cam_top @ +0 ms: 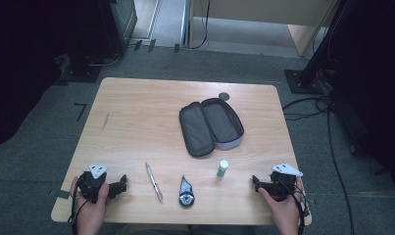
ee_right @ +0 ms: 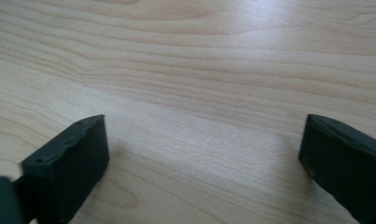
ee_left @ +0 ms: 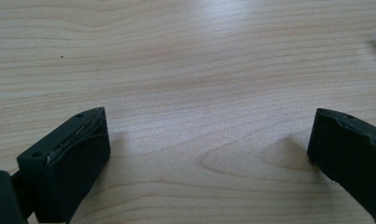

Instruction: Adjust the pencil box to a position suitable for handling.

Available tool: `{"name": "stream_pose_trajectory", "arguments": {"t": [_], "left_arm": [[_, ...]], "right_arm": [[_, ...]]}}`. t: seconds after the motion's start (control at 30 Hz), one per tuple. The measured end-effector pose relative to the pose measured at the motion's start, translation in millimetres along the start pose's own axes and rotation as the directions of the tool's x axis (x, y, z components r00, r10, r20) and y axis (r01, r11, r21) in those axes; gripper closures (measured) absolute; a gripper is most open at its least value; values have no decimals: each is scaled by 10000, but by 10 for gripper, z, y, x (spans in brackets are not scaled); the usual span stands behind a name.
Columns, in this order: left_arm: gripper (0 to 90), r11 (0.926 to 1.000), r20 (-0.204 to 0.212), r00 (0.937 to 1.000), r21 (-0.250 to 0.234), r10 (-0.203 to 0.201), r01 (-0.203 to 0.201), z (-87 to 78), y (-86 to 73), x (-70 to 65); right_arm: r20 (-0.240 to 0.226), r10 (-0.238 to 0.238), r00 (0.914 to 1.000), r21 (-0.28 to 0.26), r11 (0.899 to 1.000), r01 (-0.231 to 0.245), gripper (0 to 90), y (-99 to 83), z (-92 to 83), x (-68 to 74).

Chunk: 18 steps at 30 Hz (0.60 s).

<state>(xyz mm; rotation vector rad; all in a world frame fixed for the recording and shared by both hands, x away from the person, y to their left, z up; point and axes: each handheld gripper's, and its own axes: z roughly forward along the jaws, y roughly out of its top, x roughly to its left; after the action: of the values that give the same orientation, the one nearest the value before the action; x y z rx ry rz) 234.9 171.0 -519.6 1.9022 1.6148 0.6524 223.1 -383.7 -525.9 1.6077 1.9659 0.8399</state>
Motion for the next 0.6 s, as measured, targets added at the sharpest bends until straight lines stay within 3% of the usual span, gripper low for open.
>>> {"name": "stream_pose_trajectory", "arguments": {"t": [0.1,0.13,0.17,0.27,0.37,0.6], "left_arm": [[0,10000,2,10000,-5,-12,12,1,0,-1],[0,10000,2,10000,-5,-12,12,1,0,-1],[0,10000,-1,10000,3,1,-1,0,0,0],[0,10000,2,10000,-12,-16,16,1,0,-1],[0,10000,1,10000,5,2,-2,0,0,0],[0,10000,6,10000,4,2,-2,0,0,1]], "right_arm": [[-35,76,10000,-269,9996,-77,220,-4,-50,-13],[-35,76,10000,-269,9996,-77,220,-4,-50,-13],[-501,99,9987,-118,9999,-105,294,42,-73,-22],[-491,-238,9985,-453,9987,216,339,94,-101,15],[-590,-936,9939,-974,9914,876,375,199,-117,85],[-1004,-1374,9854,-1354,9831,1233,430,391,-122,160]]}}
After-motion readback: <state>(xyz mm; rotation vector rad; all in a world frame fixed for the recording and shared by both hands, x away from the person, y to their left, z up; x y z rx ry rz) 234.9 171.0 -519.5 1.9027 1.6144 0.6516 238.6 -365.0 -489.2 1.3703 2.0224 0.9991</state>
